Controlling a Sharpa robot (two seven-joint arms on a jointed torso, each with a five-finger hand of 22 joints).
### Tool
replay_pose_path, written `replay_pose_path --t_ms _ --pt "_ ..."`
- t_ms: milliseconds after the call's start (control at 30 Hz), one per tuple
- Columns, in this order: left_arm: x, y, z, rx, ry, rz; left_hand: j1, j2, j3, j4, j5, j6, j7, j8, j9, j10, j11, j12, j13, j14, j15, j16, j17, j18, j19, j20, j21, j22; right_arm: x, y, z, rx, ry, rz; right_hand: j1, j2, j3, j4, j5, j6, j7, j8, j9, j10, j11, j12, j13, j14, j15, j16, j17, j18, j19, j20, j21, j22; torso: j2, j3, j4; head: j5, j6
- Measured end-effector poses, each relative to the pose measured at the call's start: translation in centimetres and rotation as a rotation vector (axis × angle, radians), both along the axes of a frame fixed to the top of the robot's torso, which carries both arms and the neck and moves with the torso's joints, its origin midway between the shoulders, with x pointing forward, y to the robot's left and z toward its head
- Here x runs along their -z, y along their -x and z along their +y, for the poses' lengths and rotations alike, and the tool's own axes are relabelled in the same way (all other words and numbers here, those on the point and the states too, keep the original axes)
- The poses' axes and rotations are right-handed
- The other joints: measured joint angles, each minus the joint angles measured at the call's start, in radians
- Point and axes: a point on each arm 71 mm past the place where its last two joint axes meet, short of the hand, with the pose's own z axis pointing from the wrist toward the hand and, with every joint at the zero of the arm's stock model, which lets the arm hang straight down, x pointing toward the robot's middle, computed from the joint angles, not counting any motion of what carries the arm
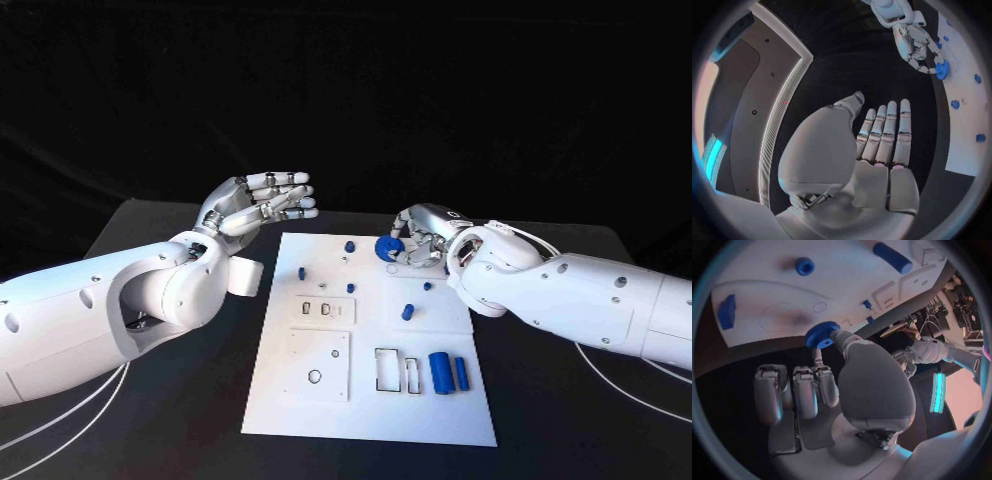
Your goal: Assemble the parts on the task board
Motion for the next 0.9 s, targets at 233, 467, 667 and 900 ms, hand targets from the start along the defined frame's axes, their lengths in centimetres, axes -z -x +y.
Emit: replay_pose_path --t_ms 233,467,667,900 --pt "0.0 0.0 -0.1 0.002 0.001 0.000 0.000 0.000 0.000 0.000 0.000 0.000 0.000 0.000 0.000 0.000 0.000 0.000 0.000 0.000 0.000 0.000 0.000 0.000 0.000 0.000 0.000 0.000 -0.3 0.3 3.2 -0.055 0.005 -0.044 0.000 0.000 0.002 -0.002 0.000 0.004 -0.004 -0.005 0.000 0.000 0.000 0.000 0.000 0.004 -0.004 0.000 0.000 0.000 0.000 0.000 0.000 0.000 0.001 -0.0001 0.0018 0.000 0.000" --pt "0.0 0.0 -0.2 0.005 0.002 0.000 0.000 0.000 0.000 0.000 0.000 0.000 0.000 0.000 0.000 0.000 0.000 0.000 0.000 0.000 0.000 0.000 0.000 0.000 0.000 0.000 0.000 0.000 0.1 0.1 5.2 -0.074 0.021 -0.069 -0.001 -0.001 0.003 -0.003 -0.001 0.007 -0.007 -0.008 0.000 0.000 0.000 0.000 0.000 0.004 -0.004 0.000 0.000 0.000 0.000 0.000 0.000 0.000 0.002 -0.0008 0.0024 0.003 -0.003" --pt "0.0 0.0 -0.4 0.008 0.003 0.000 0.000 0.000 0.000 0.000 0.000 0.000 0.000 0.000 0.000 0.000 0.000 0.000 0.000 0.000 0.000 0.000 0.000 0.000 0.000 0.000 0.000 0.000 0.8 0.0 6.3 -0.082 0.032 -0.072 -0.001 -0.001 0.003 -0.003 -0.002 0.008 -0.009 -0.010 0.000 0.000 0.000 0.000 0.000 0.003 -0.004 0.000 0.000 0.000 0.000 0.000 0.000 0.000 0.003 -0.0009 0.0022 0.004 -0.005" --pt "0.0 0.0 -0.5 0.010 0.004 0.000 0.000 0.000 0.000 0.000 0.000 0.000 0.000 0.000 0.000 0.000 0.000 0.000 0.000 0.000 0.000 0.000 0.000 0.000 0.000 0.000 0.000 0.000 1.4 0.0 6.8 -0.086 0.039 -0.072 -0.001 -0.002 0.006 -0.006 -0.003 0.009 -0.009 -0.014 -0.001 0.000 0.000 0.000 0.000 0.004 -0.004 0.000 0.000 0.000 0.000 0.000 0.000 0.001 0.004 -0.0008 0.0021 0.005 -0.007"
